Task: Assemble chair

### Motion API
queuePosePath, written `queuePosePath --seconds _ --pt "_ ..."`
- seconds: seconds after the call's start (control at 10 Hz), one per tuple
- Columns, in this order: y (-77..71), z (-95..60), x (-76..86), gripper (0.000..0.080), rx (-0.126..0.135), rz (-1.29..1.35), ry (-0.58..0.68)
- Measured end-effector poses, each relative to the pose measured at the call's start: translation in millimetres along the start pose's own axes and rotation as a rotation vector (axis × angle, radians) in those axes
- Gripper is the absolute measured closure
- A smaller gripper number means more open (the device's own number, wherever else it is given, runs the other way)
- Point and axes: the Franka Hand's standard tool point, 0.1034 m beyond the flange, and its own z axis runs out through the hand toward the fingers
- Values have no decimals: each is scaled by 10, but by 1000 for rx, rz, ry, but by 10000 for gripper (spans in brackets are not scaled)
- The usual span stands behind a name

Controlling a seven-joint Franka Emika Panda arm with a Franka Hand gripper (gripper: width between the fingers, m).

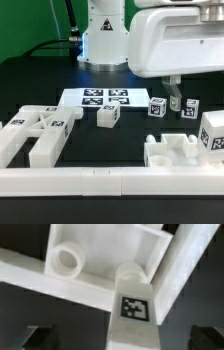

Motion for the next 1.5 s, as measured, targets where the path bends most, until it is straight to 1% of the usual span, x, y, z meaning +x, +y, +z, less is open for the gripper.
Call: queuePosePath --seconds 0.1,0.2,0.4,0.5,0.7,1.0,1.1,1.3,1.5 --pt "-16 14 -25 151 8 -1 -57" --pt "-38 26 -117 151 25 1 -184" --pt "-15 101 -25 151 40 7 -299" --pt "1 121 47 151 39 10 -288" --pt "-8 179 51 151 40 10 -293" --pt "10 223 124 151 39 10 -285" --pt "4 219 133 151 38 8 -284" --pt "-59 217 146 151 39 -3 -282" --pt "-61 223 166 408 39 -9 -271"
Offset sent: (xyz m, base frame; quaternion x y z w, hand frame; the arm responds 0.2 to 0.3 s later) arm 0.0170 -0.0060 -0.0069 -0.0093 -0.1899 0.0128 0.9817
